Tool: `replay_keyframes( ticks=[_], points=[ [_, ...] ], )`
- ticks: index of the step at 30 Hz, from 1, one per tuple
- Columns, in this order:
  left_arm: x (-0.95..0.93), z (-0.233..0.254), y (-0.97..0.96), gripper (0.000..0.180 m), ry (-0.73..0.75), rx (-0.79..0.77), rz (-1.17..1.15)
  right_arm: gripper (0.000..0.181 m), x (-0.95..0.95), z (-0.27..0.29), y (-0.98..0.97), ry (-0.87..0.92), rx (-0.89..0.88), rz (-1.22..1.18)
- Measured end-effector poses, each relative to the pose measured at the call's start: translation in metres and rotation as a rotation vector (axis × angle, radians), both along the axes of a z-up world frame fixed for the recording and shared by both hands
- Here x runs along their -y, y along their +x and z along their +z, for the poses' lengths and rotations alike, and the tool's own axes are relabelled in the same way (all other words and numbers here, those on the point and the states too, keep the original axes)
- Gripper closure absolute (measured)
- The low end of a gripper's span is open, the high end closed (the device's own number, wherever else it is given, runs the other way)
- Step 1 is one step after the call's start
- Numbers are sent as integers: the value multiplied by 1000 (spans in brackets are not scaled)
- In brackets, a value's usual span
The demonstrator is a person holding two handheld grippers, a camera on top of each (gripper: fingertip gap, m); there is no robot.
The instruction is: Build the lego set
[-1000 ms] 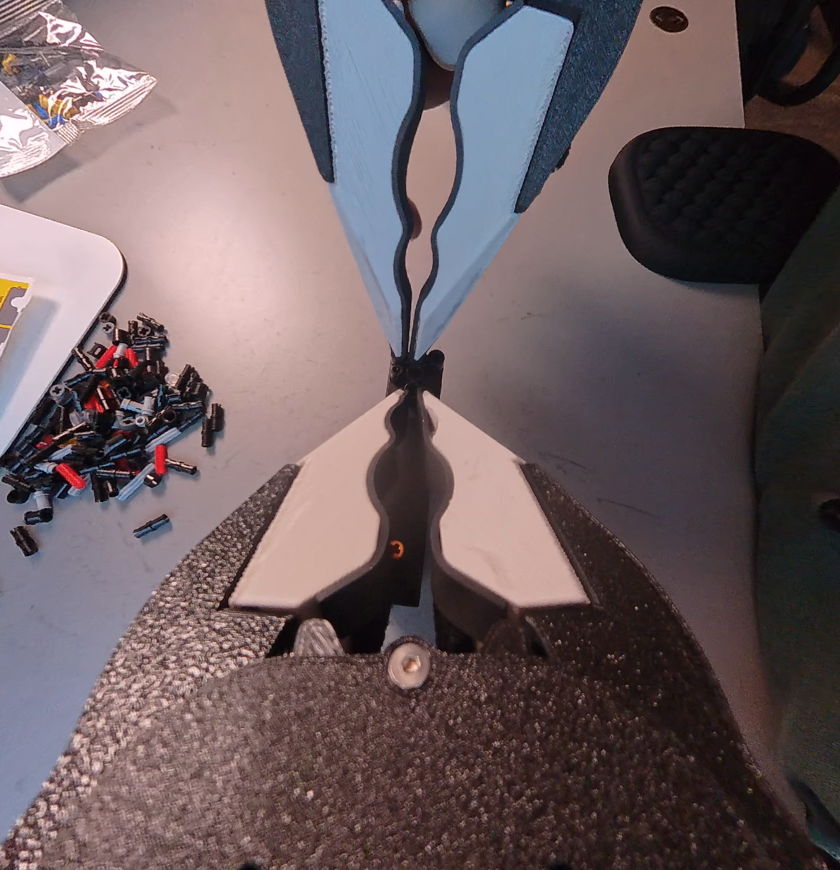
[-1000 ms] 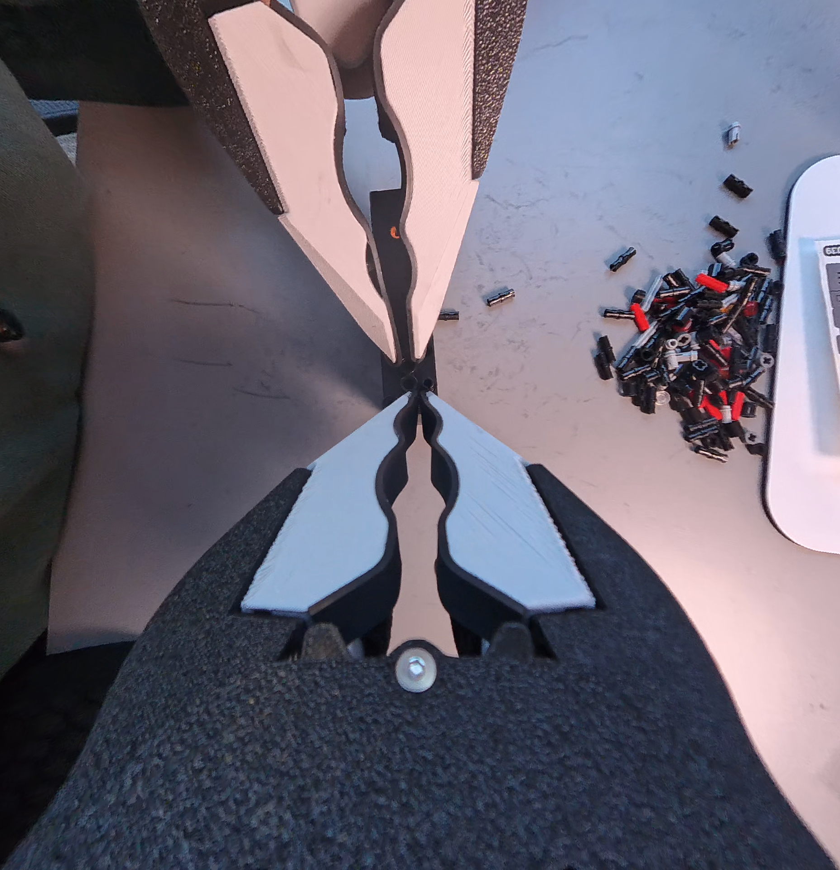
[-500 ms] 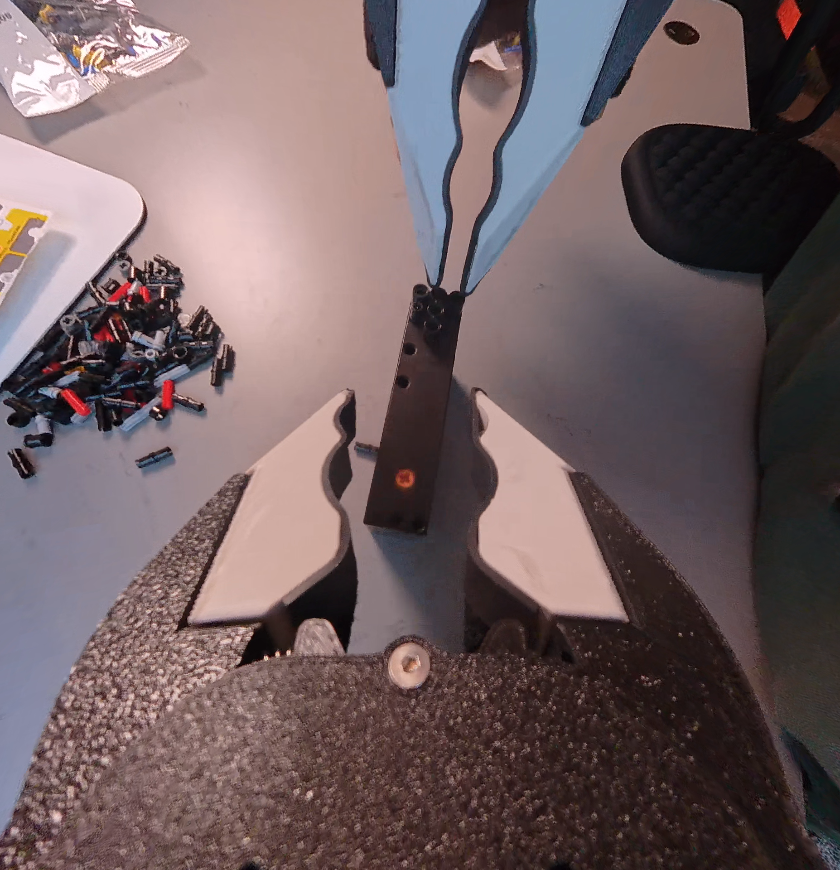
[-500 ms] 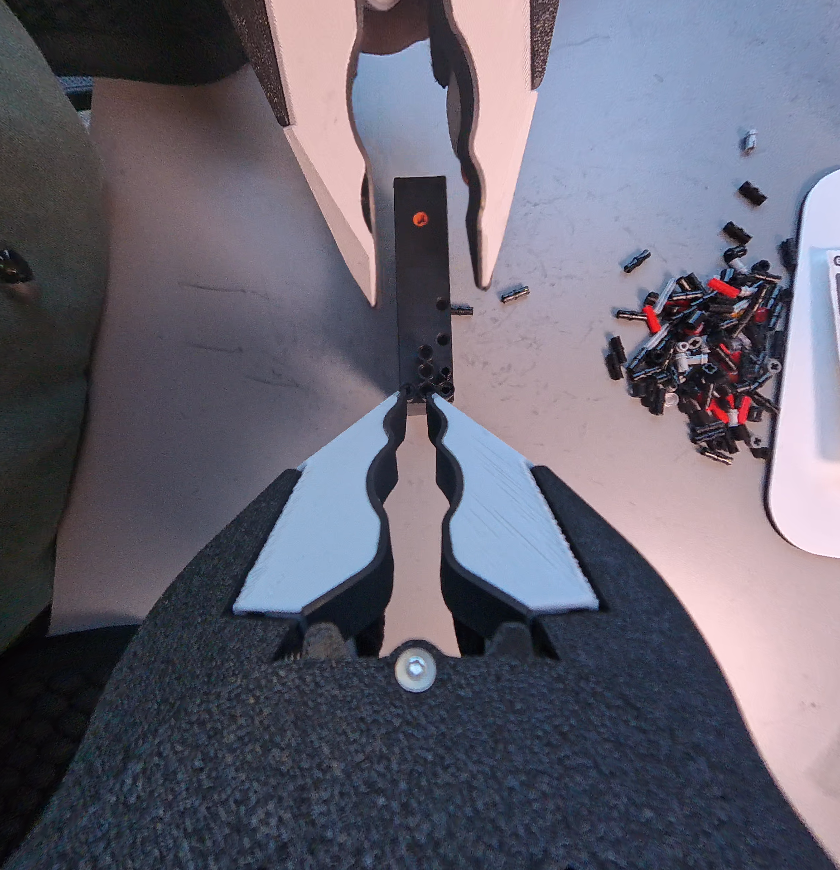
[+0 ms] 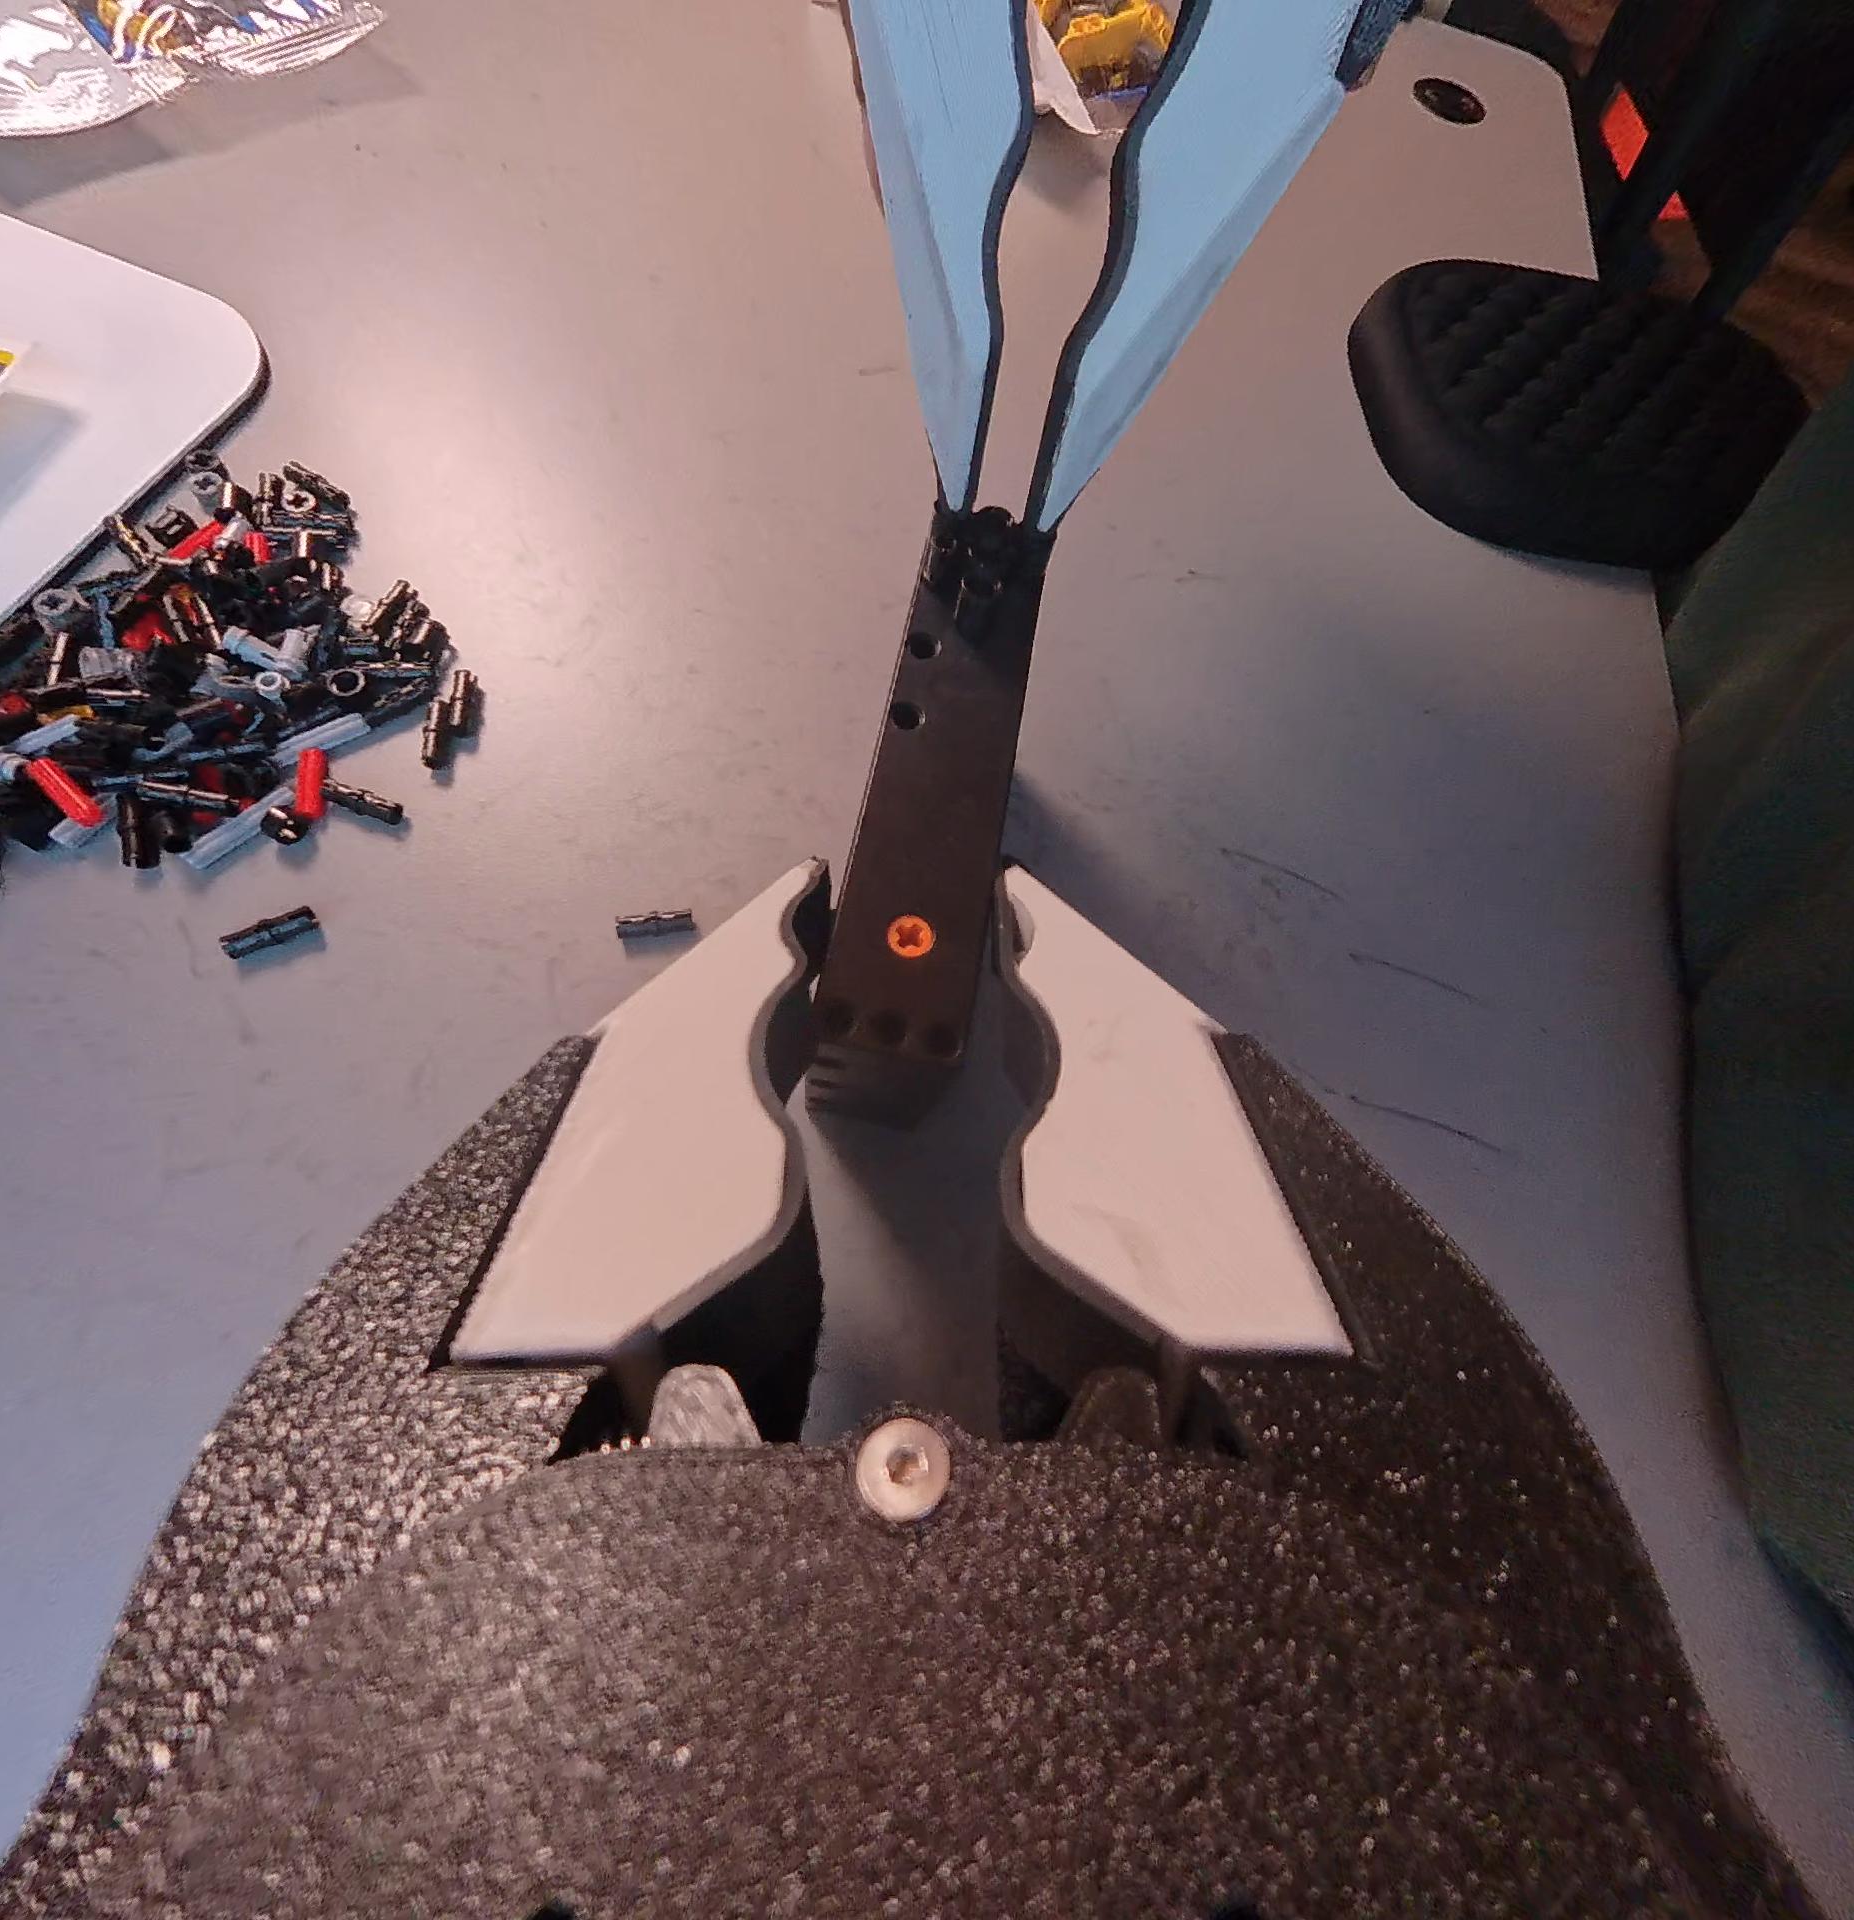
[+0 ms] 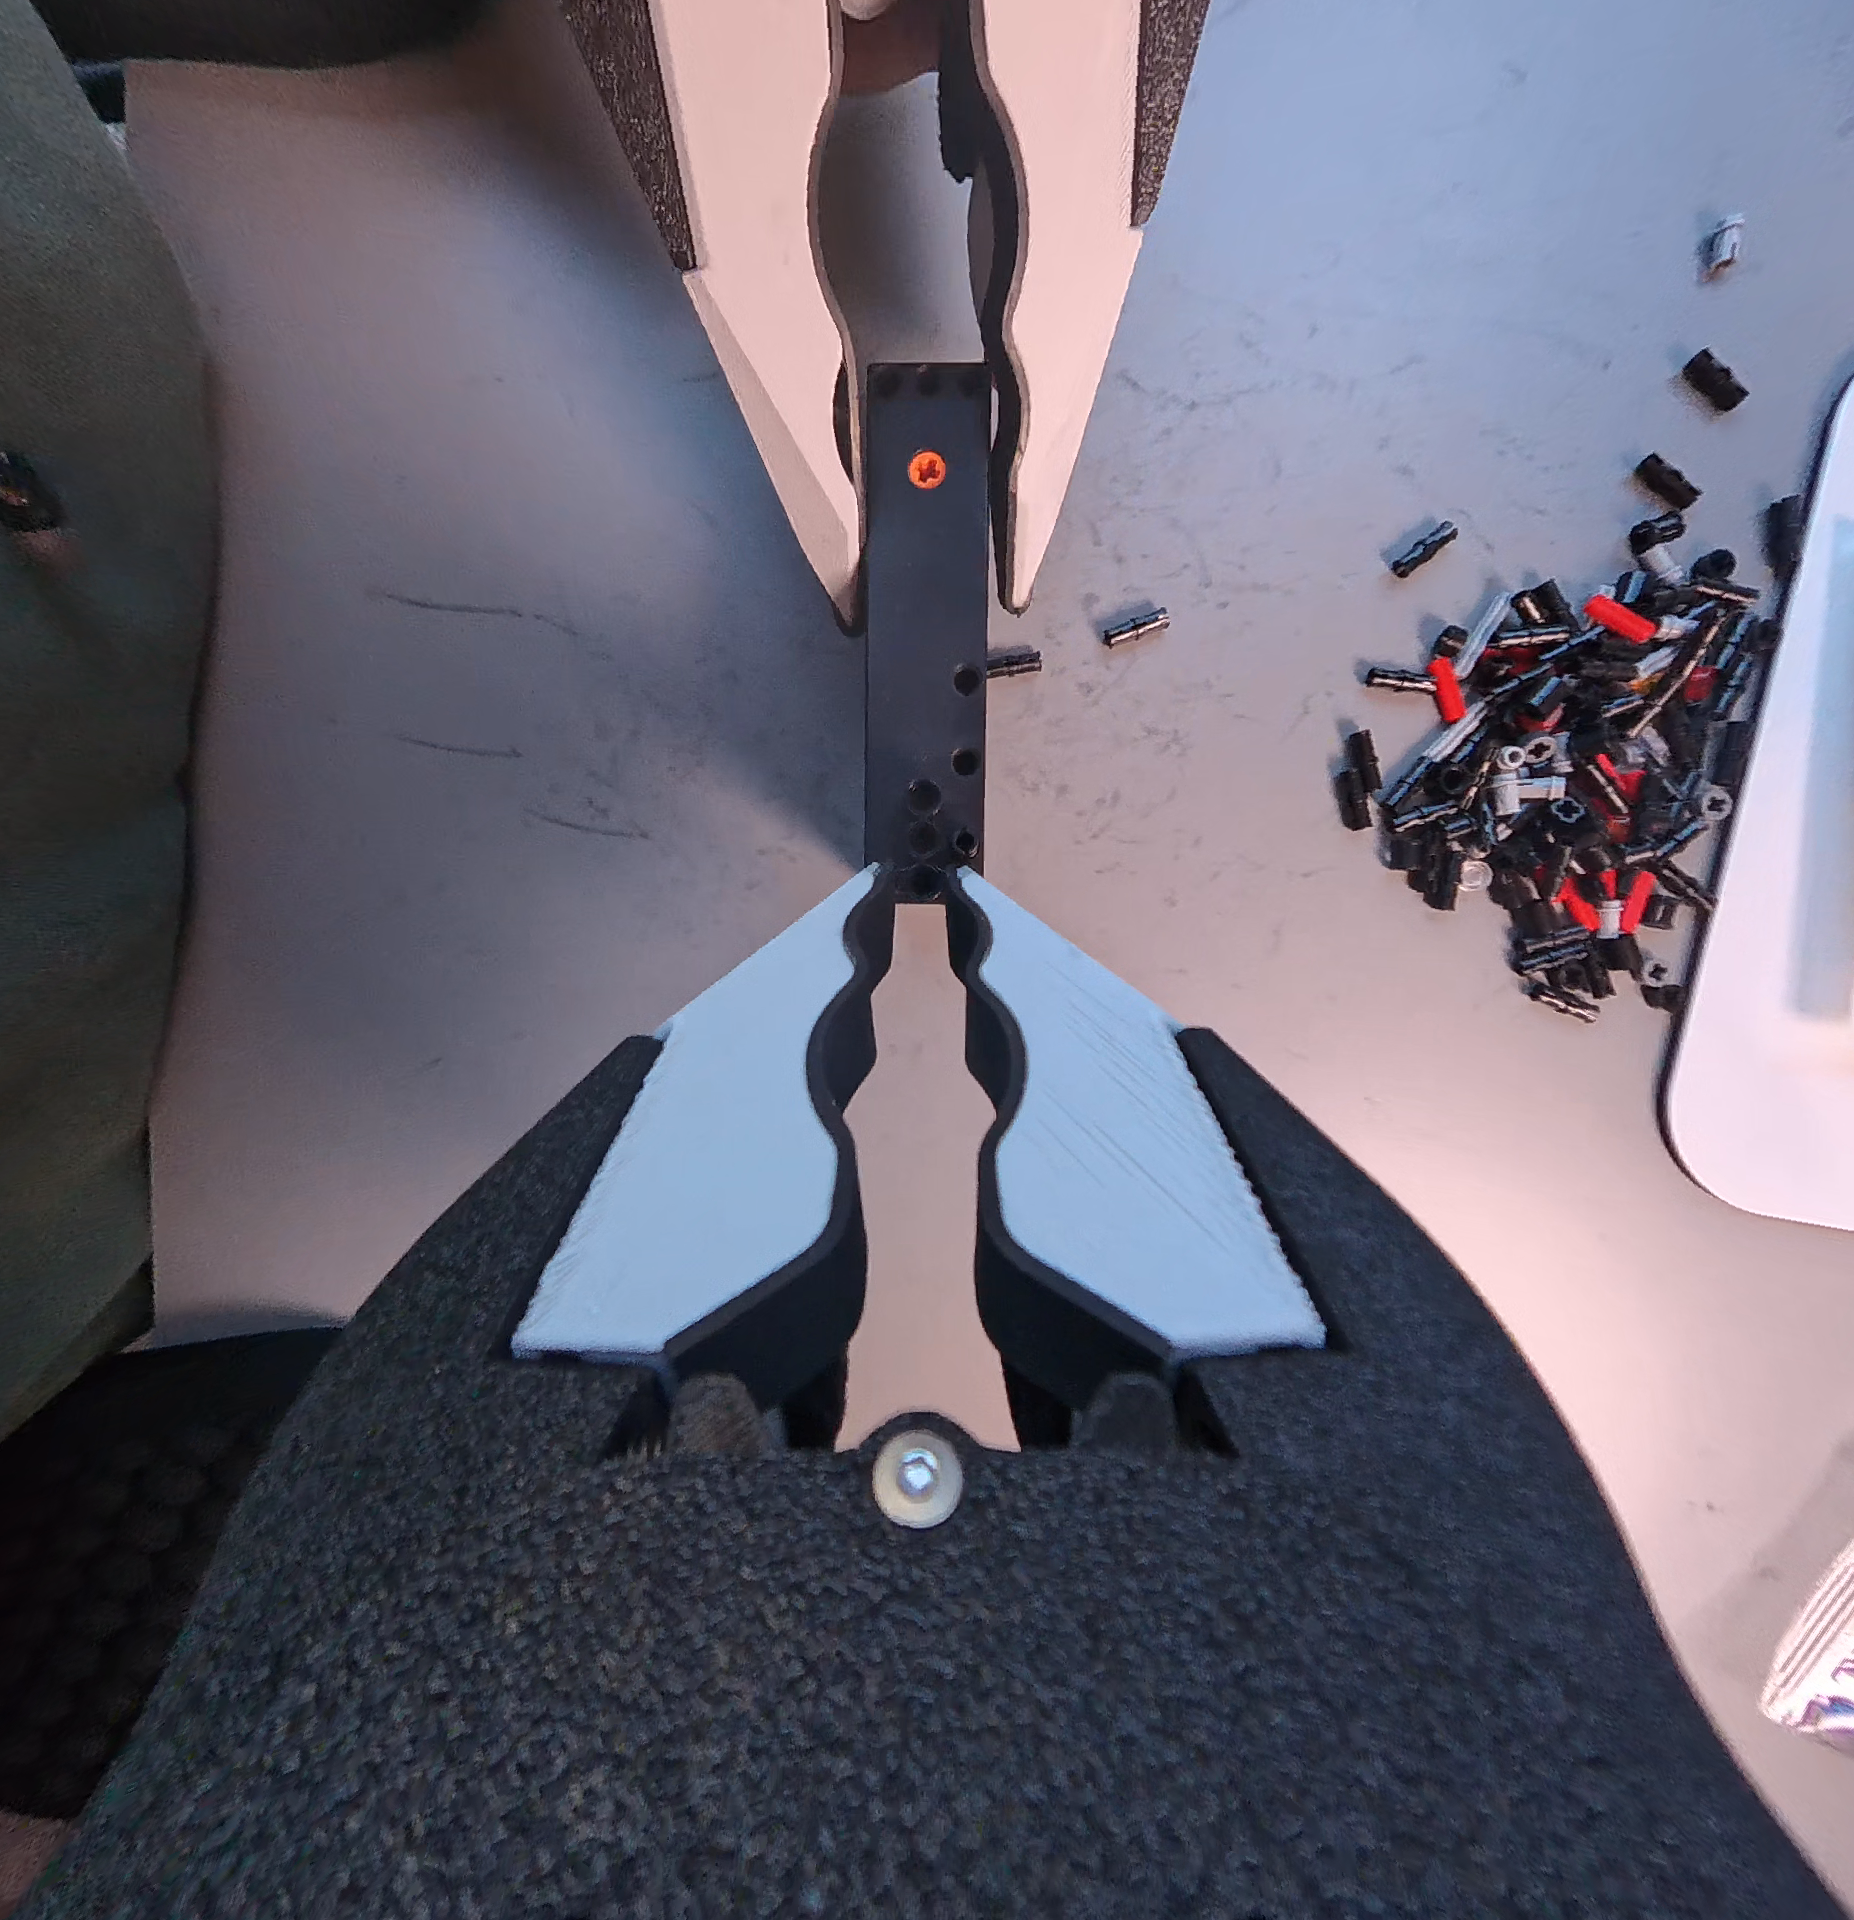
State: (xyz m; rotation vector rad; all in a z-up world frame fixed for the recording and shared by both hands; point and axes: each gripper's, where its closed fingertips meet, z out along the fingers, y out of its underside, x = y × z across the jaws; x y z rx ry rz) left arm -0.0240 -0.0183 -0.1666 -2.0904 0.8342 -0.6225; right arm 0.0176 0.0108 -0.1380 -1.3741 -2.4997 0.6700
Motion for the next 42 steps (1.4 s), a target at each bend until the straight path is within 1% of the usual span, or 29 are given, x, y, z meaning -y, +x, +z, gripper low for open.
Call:
replay_keyframes(
  ticks=[6, 9, 14, 16, 17, 18, 20, 21, 23, 25, 27, 29, 31, 33, 36, 38, 40, 42],
  points=[
    [-1, 0, 1, 149, 1, 22, 12, 173, 1, -1, 0, 75, 84, 42],
    [-1, 0, 1, 149, 13, 32, 16, 173, 1, -1, 0, 100, 93, 55],
    [-1, 0, 1, 150, 28, 27, 12, 173, 1, -1, 0, 40, 40, -23],
    [-2, 0, 1, 150, 31, 28, 13, 173, 1, 0, -1, 17, -29, -41],
    [-2, 0, 1, 150, 36, 25, 14, 170, -2, 1, -3, 7, -81, -66],
    [-3, 0, 1, 150, 40, 23, 16, 162, 1, 5, -3, -43, -126, -86],
    [-3, 0, 1, 150, 40, 26, 15, 160, 6, 20, -8, -172, -264, -140],
    [-3, 0, 1, 150, 41, 26, 16, 157, 4, 26, -10, -204, -333, -168],
    [-3, 1, 1, 150, 47, 23, 15, 150, -8, 30, -14, -216, -455, -225],
    [-3, 4, 2, 148, 62, 44, 3, 147, -20, 34, -19, -242, -570, -277],
    [0, 18, 4, 137, 79, 144, -24, 150, -30, 39, -24, -292, -669, -324],
    [0, 38, 1, 130, 109, 279, -28, 159, -41, 44, -27, -315, -758, -355],
    [-5, 56, -12, 130, 165, 386, 13, 168, -53, 42, -27, -282, -803, -379],
    [-14, 63, -30, 133, 205, 433, 92, 181, -65, 39, -27, -251, -844, -421],
    [-32, 53, -57, 137, 220, 378, 248, 181, -74, 29, -26, -233, -842, -466],
    [-41, 48, -71, 144, 230, 331, 320, 181, -78, 21, -25, -184, -828, -471],
    [-48, 38, -83, 144, 209, 239, 380, 181, -79, 18, -25, -161, -816, -471],
    [-51, 27, -85, 145, 185, 139, 372, 181, -80, 17, -25, -148, -814, -478]
  ],
)
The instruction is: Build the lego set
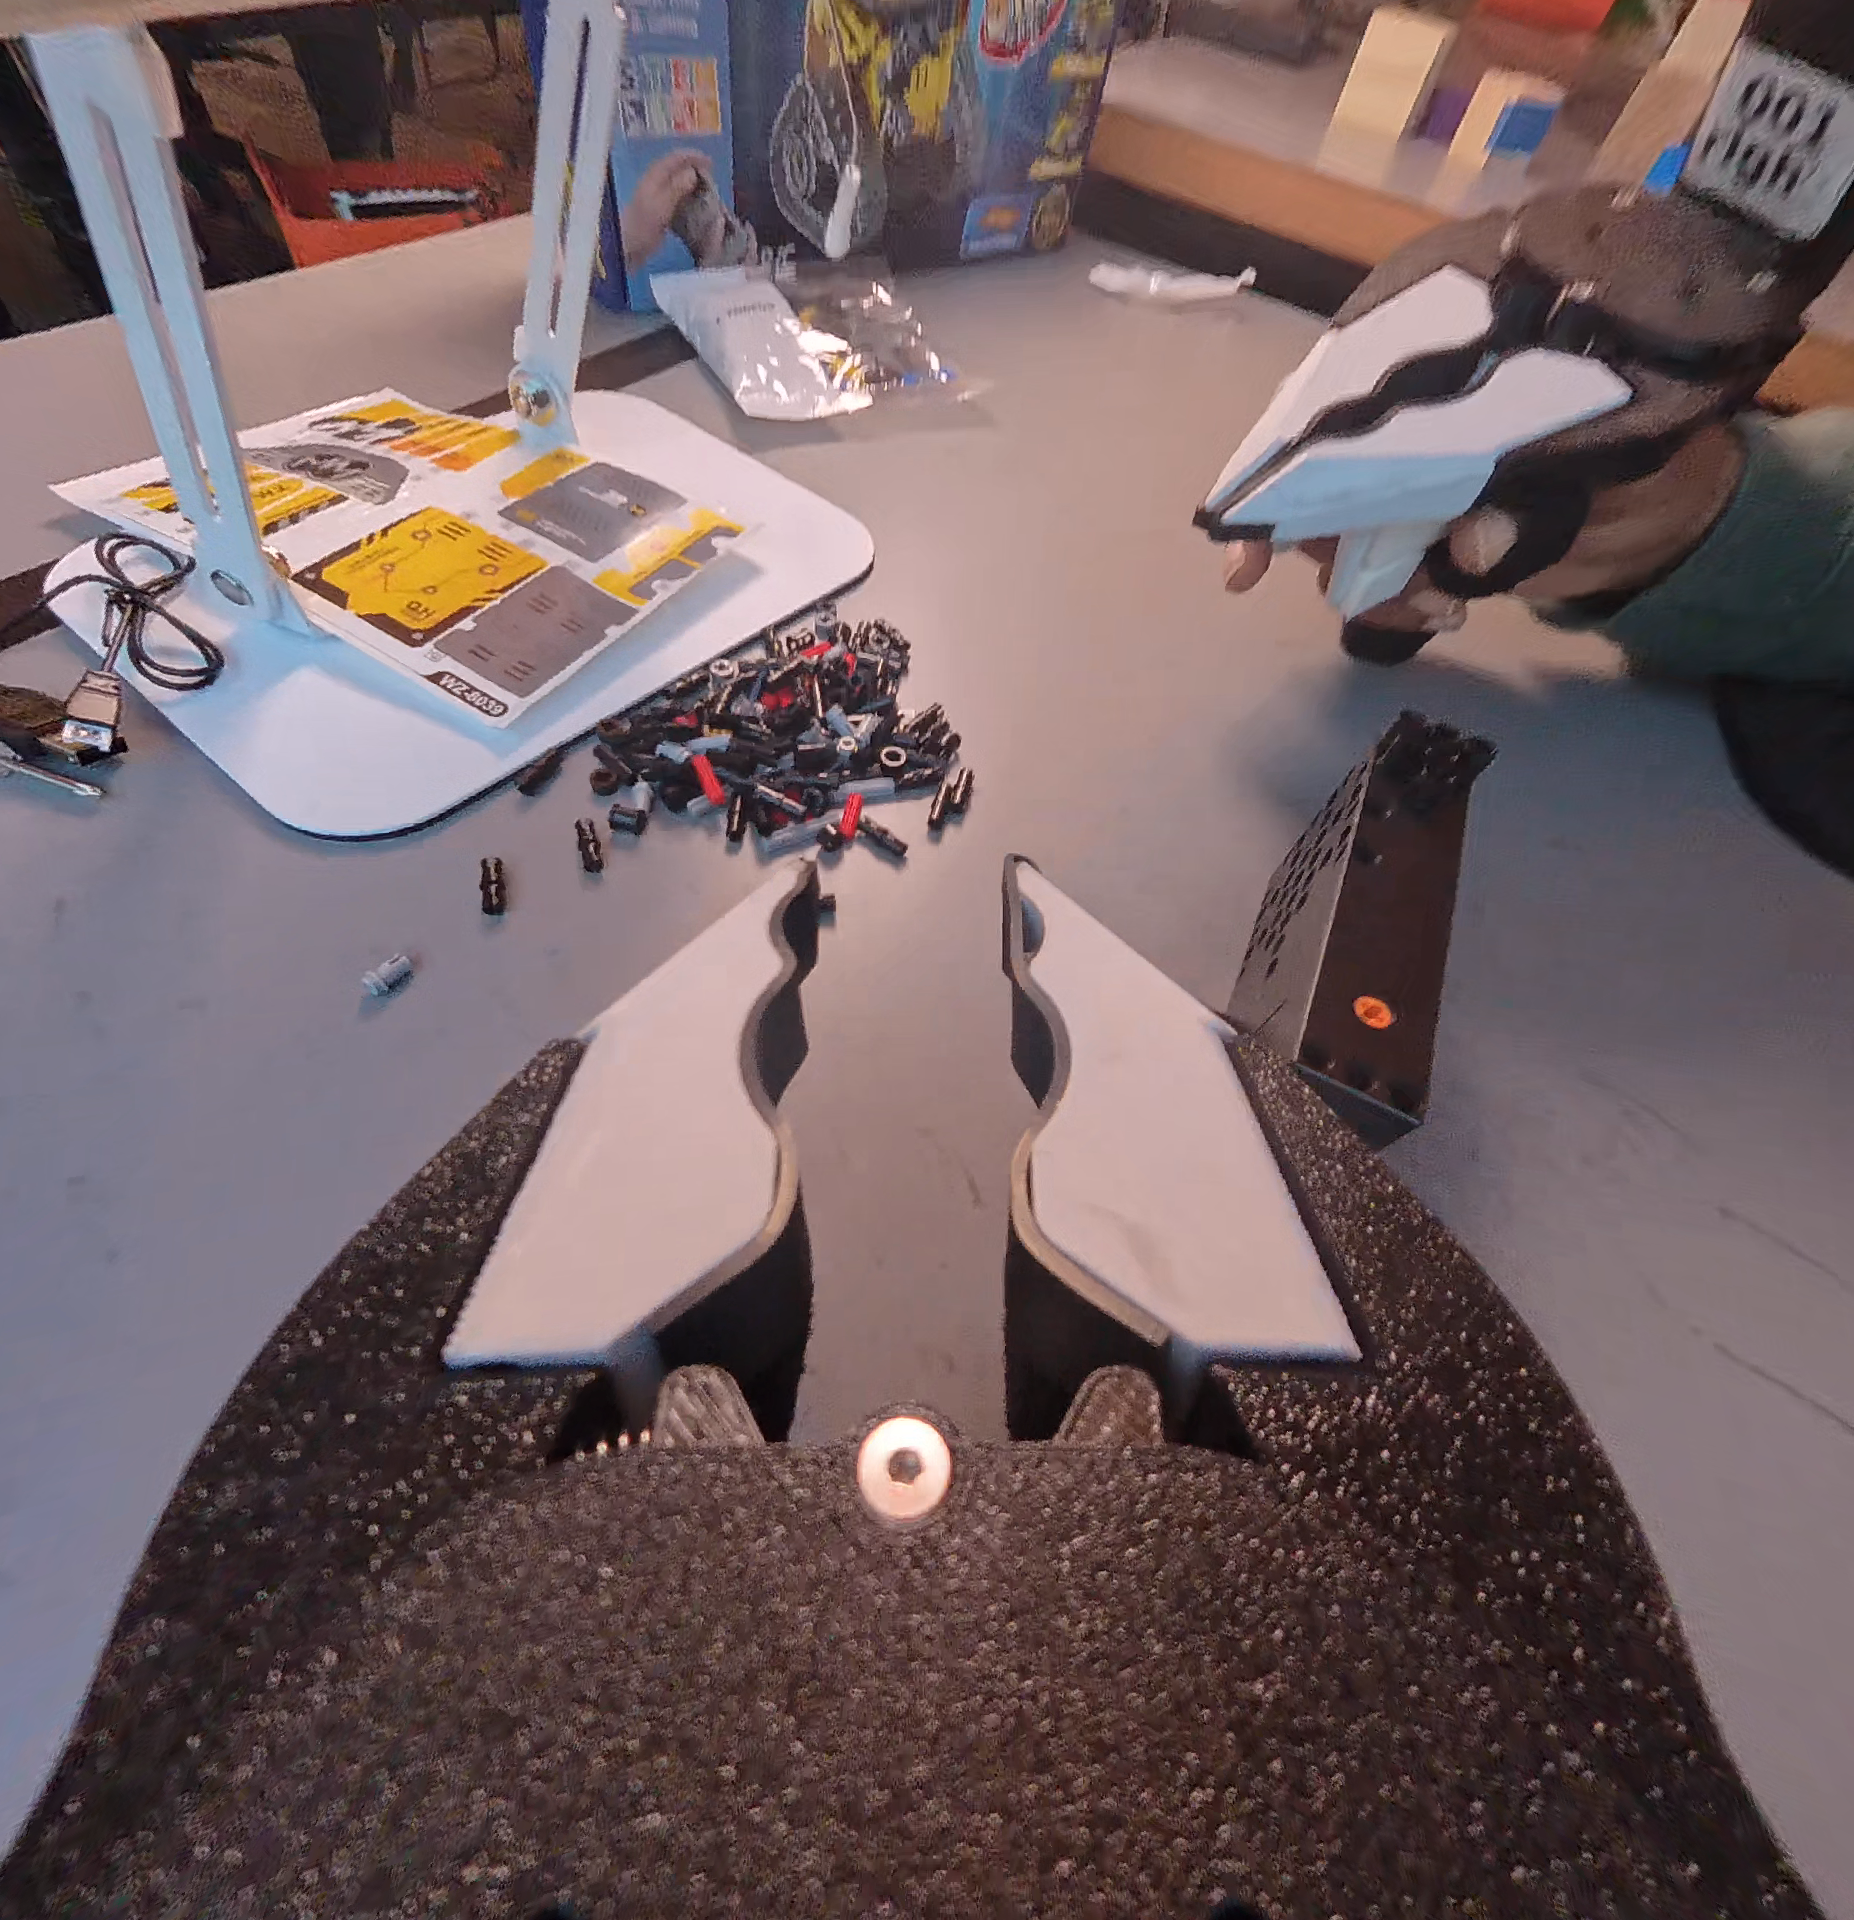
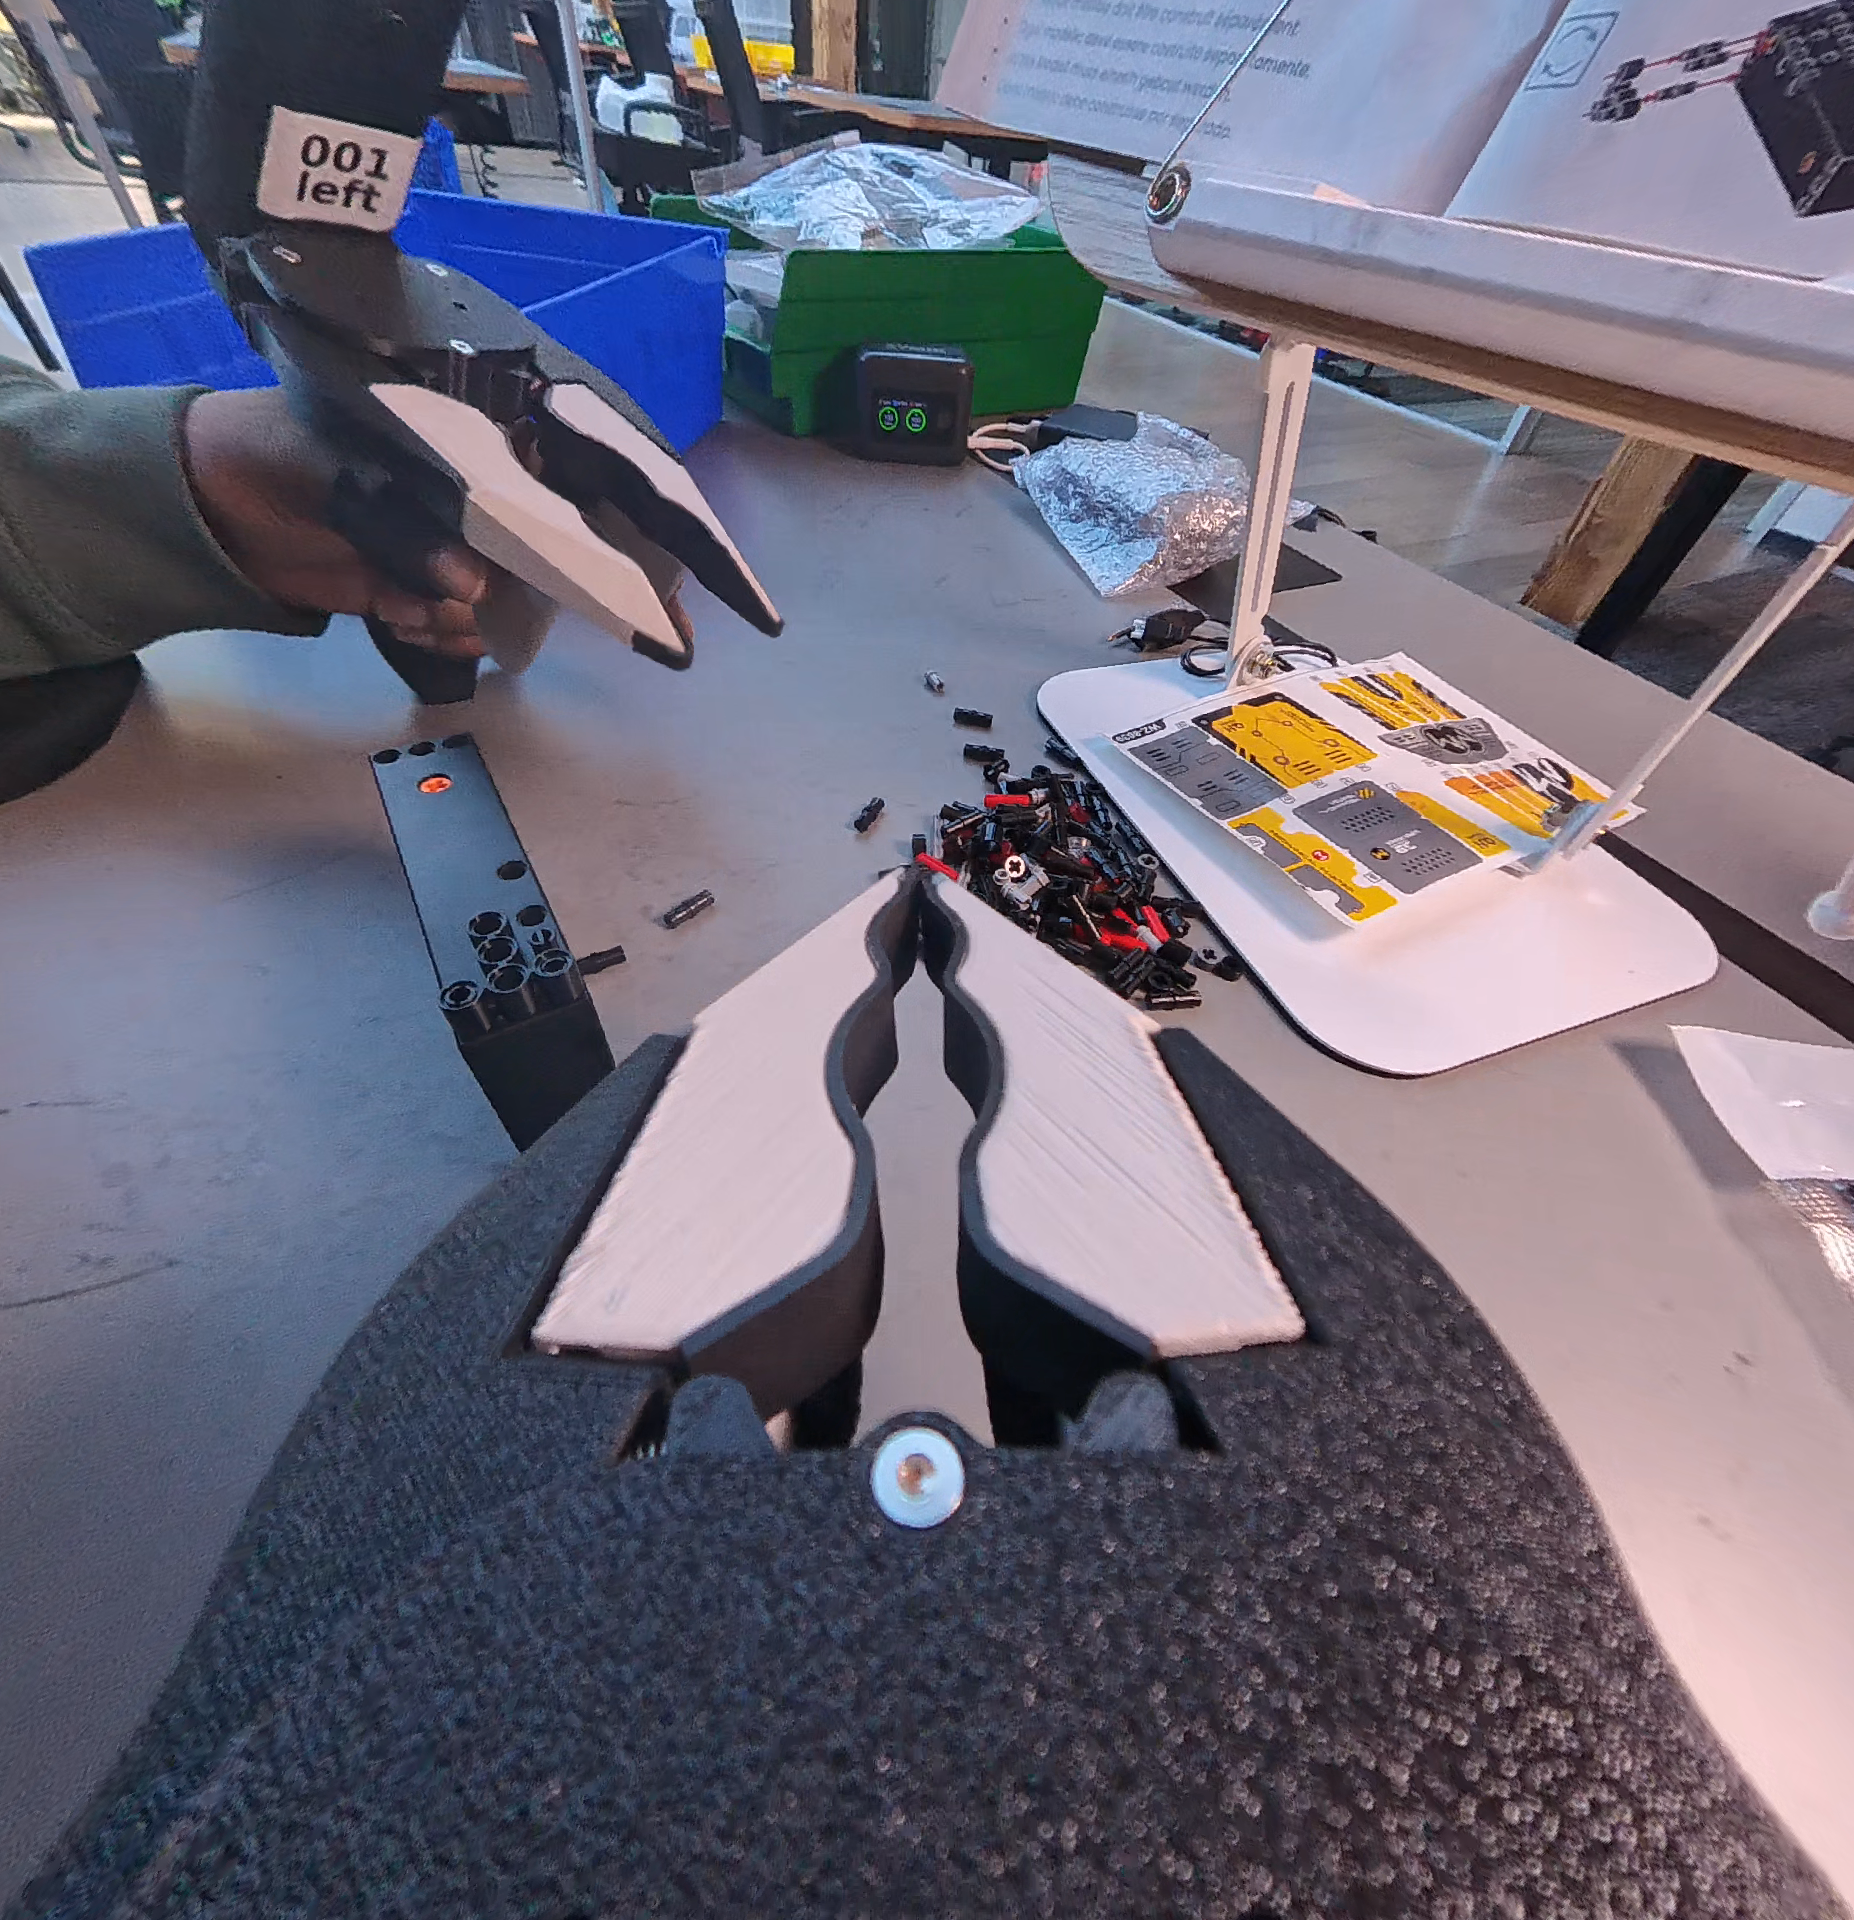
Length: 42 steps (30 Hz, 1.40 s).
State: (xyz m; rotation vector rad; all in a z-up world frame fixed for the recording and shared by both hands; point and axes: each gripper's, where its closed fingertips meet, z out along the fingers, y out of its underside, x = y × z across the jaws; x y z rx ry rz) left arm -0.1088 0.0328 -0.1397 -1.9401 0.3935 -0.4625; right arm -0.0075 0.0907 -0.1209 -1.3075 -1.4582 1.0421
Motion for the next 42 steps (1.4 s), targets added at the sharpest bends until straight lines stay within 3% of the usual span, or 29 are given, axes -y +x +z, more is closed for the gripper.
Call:
replay_keyframes(
  ticks=[7, 14, 17, 19, 26, 31, 36, 42],
  points=[
    [9, -46, 33, 150, -141, -335, -283, 181, 3, -4, -1, 41, 23, 1],
    [13, -60, 52, 155, -187, -428, -494, 181, 4, -4, 1, 49, 28, 6],
    [17, -62, 56, 166, -207, -439, -551, 181, 1, -4, 3, 47, 28, -8],
    [20, -62, 59, 173, -211, -434, -571, 181, -6, -4, 6, 51, 32, -37],
    [22, -61, 54, 175, -184, -426, -533, 181, -27, 10, 13, -39, -34, -110],
    [14, -20, 61, 175, -55, -159, -478, 181, -5, 13, 9, -69, -66, 14],
    [19, 40, 87, 176, 49, 164, -567, 172, 62, 29, 0, 60, -90, 317],
    [32, 61, 109, 175, 37, 301, -656, 168, 89, 39, -2, 248, -87, 395]
  ],
)
